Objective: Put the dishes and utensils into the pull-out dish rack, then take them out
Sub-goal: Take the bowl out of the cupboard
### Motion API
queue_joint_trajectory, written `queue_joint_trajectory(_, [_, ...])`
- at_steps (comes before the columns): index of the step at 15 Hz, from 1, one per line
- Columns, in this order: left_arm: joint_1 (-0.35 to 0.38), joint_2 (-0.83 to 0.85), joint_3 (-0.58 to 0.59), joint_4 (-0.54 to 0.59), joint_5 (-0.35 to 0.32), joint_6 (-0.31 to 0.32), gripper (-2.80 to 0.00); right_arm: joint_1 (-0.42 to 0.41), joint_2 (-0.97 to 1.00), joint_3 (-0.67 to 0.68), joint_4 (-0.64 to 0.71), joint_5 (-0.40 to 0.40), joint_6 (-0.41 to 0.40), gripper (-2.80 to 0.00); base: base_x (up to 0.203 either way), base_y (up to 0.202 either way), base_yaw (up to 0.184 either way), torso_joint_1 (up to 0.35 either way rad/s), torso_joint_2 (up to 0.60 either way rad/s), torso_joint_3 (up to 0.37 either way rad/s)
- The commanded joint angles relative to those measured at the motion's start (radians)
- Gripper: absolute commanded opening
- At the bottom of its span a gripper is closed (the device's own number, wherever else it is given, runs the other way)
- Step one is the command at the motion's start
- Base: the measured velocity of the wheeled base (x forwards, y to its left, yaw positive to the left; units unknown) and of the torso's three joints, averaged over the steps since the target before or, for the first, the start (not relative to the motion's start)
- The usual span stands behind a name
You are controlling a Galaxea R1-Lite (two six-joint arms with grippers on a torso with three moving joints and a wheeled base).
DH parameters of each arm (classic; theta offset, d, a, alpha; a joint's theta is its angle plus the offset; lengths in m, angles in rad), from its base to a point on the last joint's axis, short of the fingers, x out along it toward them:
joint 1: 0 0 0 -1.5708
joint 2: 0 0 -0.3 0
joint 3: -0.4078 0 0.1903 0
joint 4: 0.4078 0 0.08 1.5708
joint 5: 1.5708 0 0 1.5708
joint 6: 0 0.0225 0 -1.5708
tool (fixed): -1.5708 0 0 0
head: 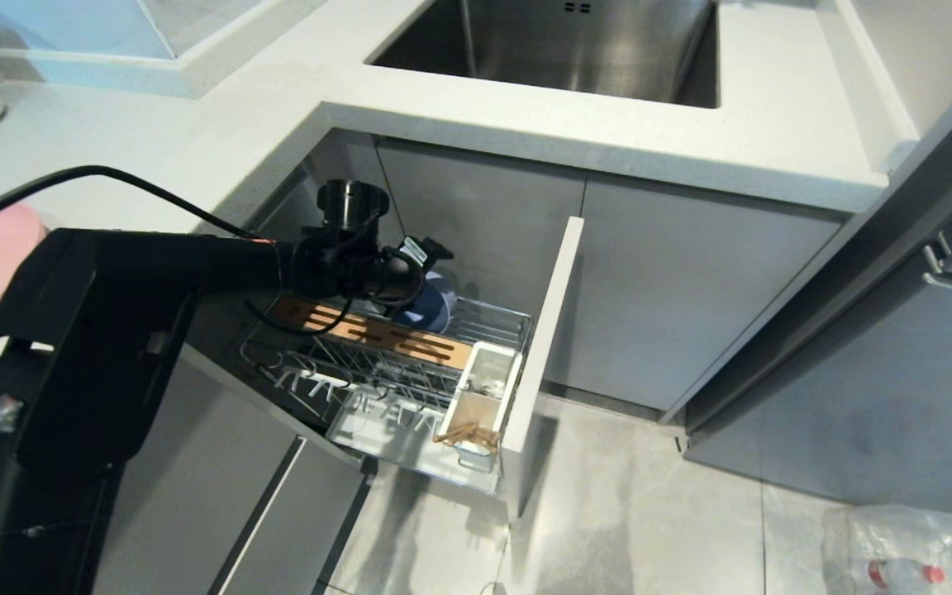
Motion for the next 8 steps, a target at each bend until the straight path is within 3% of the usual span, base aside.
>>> queue_joint_trajectory(1, [0.000, 0.009, -0.001, 0.001, -0.004, -0.005, 0.00, 0.000, 0.002, 0.000, 0.000, 0.000, 0.000, -2.80, 0.000, 0.000, 0.000, 0.000, 0.00, 0.000])
queue_joint_trajectory(8, [0.002, 0.012, -0.001, -0.001, -0.011, -0.005, 0.00, 0.000, 0.002, 0.000, 0.000, 0.000, 0.000, -2.80, 0.000, 0.000, 0.000, 0.000, 0.00, 0.000])
